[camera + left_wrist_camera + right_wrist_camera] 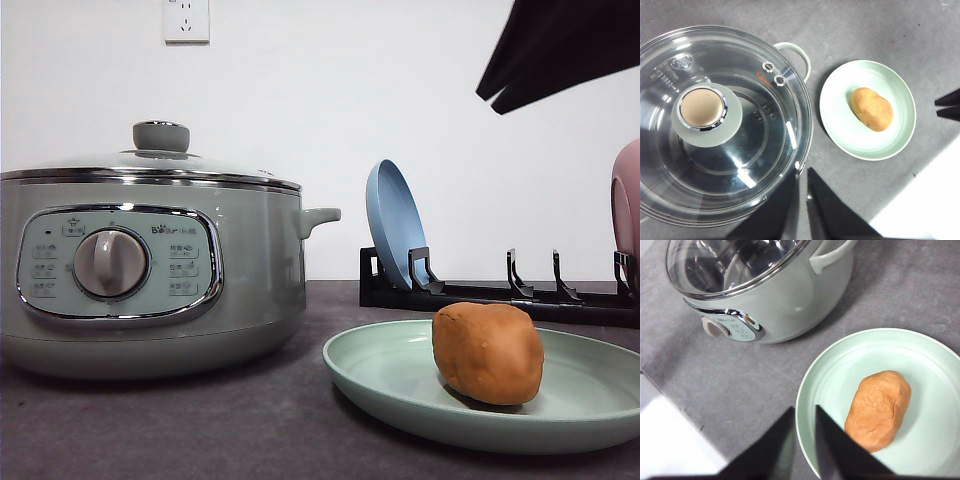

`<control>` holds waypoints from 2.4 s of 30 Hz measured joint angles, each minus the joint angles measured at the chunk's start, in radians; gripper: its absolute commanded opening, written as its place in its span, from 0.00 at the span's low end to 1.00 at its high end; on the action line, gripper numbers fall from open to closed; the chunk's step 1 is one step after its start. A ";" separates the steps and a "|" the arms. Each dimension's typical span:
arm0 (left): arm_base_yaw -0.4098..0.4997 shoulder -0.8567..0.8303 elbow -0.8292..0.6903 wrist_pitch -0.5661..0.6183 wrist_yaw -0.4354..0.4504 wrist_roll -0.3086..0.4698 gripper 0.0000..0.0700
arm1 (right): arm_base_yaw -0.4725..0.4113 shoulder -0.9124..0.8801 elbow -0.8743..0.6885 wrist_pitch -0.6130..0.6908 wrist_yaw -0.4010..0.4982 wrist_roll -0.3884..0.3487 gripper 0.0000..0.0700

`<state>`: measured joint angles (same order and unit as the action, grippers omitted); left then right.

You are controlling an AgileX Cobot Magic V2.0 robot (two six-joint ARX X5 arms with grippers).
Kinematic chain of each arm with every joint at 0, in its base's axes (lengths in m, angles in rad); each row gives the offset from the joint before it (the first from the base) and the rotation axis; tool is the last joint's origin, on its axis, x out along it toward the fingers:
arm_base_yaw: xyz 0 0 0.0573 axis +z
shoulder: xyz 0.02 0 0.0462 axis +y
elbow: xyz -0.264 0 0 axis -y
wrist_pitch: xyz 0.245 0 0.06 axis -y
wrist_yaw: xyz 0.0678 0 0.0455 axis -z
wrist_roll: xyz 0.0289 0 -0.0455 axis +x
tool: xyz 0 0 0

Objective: Transfer potato from steamer to green plate

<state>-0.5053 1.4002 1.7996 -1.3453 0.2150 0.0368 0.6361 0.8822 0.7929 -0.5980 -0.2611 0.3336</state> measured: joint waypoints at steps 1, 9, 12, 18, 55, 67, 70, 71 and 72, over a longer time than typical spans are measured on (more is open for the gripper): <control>0.000 0.000 0.000 0.000 0.000 0.000 0.01 | 0.000 0.000 0.000 0.000 0.000 0.000 0.01; 0.000 0.000 0.000 0.000 0.000 0.000 0.01 | 0.000 0.000 0.000 0.014 0.000 0.000 0.01; 0.000 0.000 0.000 0.000 0.000 0.000 0.01 | 0.000 0.000 0.000 0.032 0.000 0.000 0.01; 0.000 0.000 0.000 0.000 0.000 0.000 0.01 | 0.000 0.000 0.000 0.032 0.000 0.000 0.01; 0.532 -0.855 -0.937 1.174 -0.022 0.076 0.01 | 0.000 0.000 0.000 0.034 0.000 0.000 0.01; 0.584 -1.197 -1.410 1.195 -0.159 0.076 0.01 | 0.000 0.000 0.000 0.034 0.000 0.000 0.01; 0.586 -1.252 -1.488 1.201 -0.161 0.076 0.01 | 0.000 0.000 0.000 0.034 0.000 0.000 0.01; 0.586 -1.267 -1.515 1.200 -0.161 0.076 0.01 | 0.000 0.000 0.000 0.034 0.000 0.000 0.01; 0.586 -1.279 -1.542 1.199 -0.161 0.076 0.01 | 0.000 0.000 0.000 0.034 0.000 0.000 0.01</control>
<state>0.0807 0.1208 0.2573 -0.1461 0.0536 0.1131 0.6359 0.8822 0.7929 -0.5640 -0.2611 0.3332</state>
